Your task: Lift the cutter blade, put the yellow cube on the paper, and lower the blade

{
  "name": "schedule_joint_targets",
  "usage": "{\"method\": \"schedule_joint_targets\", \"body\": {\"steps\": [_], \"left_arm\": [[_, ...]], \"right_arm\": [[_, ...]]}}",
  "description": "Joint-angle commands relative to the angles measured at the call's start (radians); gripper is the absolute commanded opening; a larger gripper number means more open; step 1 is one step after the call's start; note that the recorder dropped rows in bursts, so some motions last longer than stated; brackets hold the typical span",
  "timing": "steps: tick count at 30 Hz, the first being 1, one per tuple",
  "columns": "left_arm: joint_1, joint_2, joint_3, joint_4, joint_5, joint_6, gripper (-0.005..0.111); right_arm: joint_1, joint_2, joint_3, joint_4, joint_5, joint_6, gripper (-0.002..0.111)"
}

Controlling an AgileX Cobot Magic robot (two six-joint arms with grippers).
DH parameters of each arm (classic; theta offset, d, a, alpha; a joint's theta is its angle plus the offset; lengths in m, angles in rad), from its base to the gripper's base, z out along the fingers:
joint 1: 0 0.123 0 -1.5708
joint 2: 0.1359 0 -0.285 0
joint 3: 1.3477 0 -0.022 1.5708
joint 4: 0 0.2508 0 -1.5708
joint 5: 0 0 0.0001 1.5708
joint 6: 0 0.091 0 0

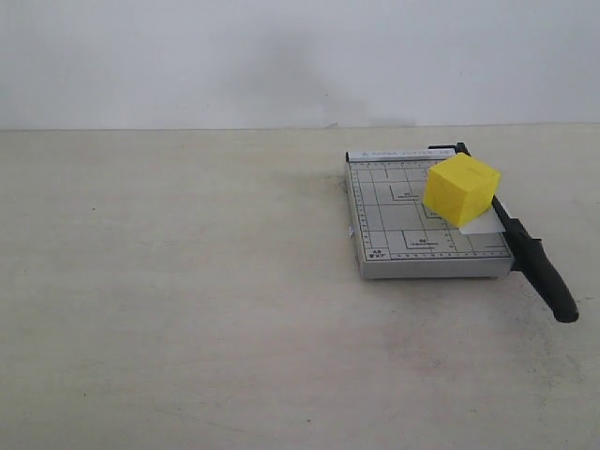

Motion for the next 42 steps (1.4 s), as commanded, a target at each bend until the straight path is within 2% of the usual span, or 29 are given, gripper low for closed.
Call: {"method": "schedule_joint_targets", "body": {"steps": [1, 5, 8, 10, 42], "left_arm": [[-0.005, -0.004, 0.003, 0.072, -0.168, 0.026, 0.005], [-0.005, -0.004, 0.003, 0.088, -0.175, -0.003, 0.005], [-0.005, -0.004, 0.003, 0.268, -0.082, -0.231, 0.005], [-0.006, -0.004, 0.003, 0.31, -0.063, -0.29, 0.005], [0.006, -0.004, 0.003, 0.315, -0.069, -0.25, 0.005]], "right_arm": [[-0.002, -0.005, 0.0, 0.0, -0.014, -0.008, 0.0], [-0.002, -0.005, 0.0, 0.0, -0.014, -0.008, 0.0], [-0.002, -0.005, 0.0, 0.0, -0.014, -0.006, 0.0], [-0.002, -0.005, 0.0, 0.0, -0.014, -0.006, 0.0], [-0.002, -0.005, 0.0, 0.0, -0.012, -0.005, 0.0]]}}
